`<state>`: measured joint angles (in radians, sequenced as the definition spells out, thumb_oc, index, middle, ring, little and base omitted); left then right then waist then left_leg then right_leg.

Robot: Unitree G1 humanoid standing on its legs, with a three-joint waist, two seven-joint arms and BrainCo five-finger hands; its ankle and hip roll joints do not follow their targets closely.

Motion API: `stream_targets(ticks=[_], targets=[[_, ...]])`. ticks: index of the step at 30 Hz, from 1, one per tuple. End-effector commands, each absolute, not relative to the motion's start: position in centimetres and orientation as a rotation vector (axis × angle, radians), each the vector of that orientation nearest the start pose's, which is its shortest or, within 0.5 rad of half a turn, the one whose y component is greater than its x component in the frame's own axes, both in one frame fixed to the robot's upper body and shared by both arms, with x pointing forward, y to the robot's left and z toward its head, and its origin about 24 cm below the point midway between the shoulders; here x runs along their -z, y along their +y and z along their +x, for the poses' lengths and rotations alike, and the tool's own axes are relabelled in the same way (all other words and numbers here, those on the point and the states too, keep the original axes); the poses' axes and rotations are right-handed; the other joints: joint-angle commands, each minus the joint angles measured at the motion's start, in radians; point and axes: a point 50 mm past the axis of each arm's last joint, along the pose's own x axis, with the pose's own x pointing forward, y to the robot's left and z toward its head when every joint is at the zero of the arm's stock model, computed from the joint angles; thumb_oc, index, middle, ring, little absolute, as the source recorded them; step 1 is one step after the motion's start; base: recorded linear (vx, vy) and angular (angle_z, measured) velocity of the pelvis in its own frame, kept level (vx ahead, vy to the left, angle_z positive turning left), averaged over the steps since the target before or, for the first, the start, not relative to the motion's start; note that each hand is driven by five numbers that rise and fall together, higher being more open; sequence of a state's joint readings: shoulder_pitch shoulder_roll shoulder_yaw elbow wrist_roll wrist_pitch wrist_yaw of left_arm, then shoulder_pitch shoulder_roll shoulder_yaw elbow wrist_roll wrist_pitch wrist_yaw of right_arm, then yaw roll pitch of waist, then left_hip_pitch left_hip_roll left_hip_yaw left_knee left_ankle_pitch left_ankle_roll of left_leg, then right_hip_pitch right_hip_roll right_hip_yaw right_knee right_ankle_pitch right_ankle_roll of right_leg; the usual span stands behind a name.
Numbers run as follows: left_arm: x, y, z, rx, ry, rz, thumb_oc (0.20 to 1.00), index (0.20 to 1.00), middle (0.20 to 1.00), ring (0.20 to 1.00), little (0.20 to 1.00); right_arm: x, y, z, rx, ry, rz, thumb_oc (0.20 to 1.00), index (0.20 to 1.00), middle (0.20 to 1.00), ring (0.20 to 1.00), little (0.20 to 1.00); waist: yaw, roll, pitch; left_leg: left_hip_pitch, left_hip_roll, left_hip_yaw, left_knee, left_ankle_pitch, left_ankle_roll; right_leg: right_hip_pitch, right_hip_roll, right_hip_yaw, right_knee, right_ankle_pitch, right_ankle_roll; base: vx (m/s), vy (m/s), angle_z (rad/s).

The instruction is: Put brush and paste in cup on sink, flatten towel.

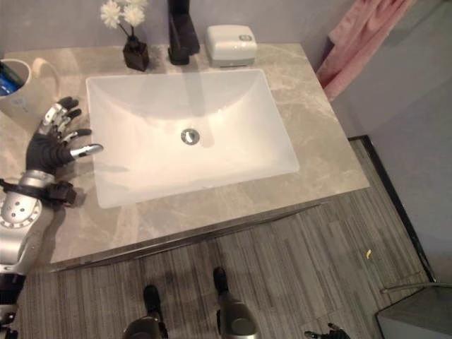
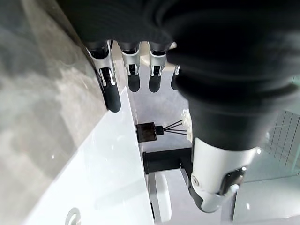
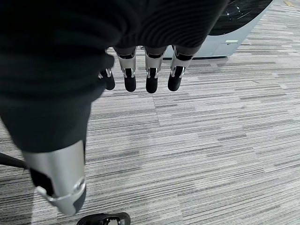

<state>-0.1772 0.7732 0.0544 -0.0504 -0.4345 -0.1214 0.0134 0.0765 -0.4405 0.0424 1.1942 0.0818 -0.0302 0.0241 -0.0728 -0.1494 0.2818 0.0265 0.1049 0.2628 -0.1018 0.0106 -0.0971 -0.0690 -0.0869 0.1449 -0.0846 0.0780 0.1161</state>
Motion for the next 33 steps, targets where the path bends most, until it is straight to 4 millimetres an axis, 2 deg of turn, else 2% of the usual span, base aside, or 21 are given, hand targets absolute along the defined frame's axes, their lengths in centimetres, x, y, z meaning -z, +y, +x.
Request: stream_targets(ticks=[1, 5, 17, 24, 33], targets=[[-15.5, 26.3, 26.6, 0.063, -0.303, 0.329, 1.0, 1.0, 1.0, 1.0, 1.0, 12.4, -34.2, 6.4, 0.296, 1.251, -0.398, 1.0, 1.0, 1.0, 1.0, 1.0, 0.001, 0.04, -0.044, 0.03, -0.001, -0.087, 0.015, -0.073, 0.041, 0.02, -0.021, -0.031, 0.001, 0.045, 0.004, 0.0, 0.0, 0.0], [-14.2, 26.9, 25.7, 0.072, -0.24, 0.335, 1.0, 1.0, 1.0, 1.0, 1.0, 12.2, -34.6, 6.4, 0.309, 1.253, -0.404, 1.0, 1.0, 1.0, 1.0, 1.0, 0.007, 0.053, -0.07, 0.048, 0.001, -0.082, 0.015, -0.076, 0.036, 0.039, -0.023, -0.042, -0.003, 0.041, 0.004, 0.0, 0.0, 0.0], [-13.5, 30.3, 24.4, -0.058, -0.172, 0.362, 1.0, 1.0, 1.0, 1.0, 1.0, 11.9, -35.2, 6.3, 0.322, 1.271, -0.42, 1.0, 1.0, 1.0, 1.0, 1.0, 0.018, 0.052, -0.078, 0.056, -0.002, -0.073, 0.015, -0.074, 0.034, 0.043, -0.025, -0.057, -0.003, 0.05, 0.01, -0.01, 0.0, 0.0], [-14.3, 32.4, 24.9, -0.156, -0.169, 0.399, 1.0, 1.0, 1.0, 1.0, 1.0, 11.9, -35.1, 6.8, 0.311, 1.264, -0.43, 1.0, 1.0, 1.0, 1.0, 1.0, 0.016, 0.042, -0.059, 0.04, -0.006, -0.08, 0.015, -0.069, 0.036, 0.035, -0.029, -0.062, -0.003, 0.055, 0.013, -0.01, 0.012, 0.01], [-15.8, 32.8, 25.9, -0.193, -0.22, 0.407, 1.0, 1.0, 1.0, 1.0, 1.0, 11.7, -35.2, 7.4, 0.304, 1.243, -0.429, 1.0, 1.0, 1.0, 1.0, 1.0, 0.011, 0.034, -0.041, 0.017, -0.012, -0.084, 0.015, -0.065, 0.04, 0.013, -0.033, -0.06, -0.003, 0.064, 0.018, -0.01, 0.007, 0.02]])
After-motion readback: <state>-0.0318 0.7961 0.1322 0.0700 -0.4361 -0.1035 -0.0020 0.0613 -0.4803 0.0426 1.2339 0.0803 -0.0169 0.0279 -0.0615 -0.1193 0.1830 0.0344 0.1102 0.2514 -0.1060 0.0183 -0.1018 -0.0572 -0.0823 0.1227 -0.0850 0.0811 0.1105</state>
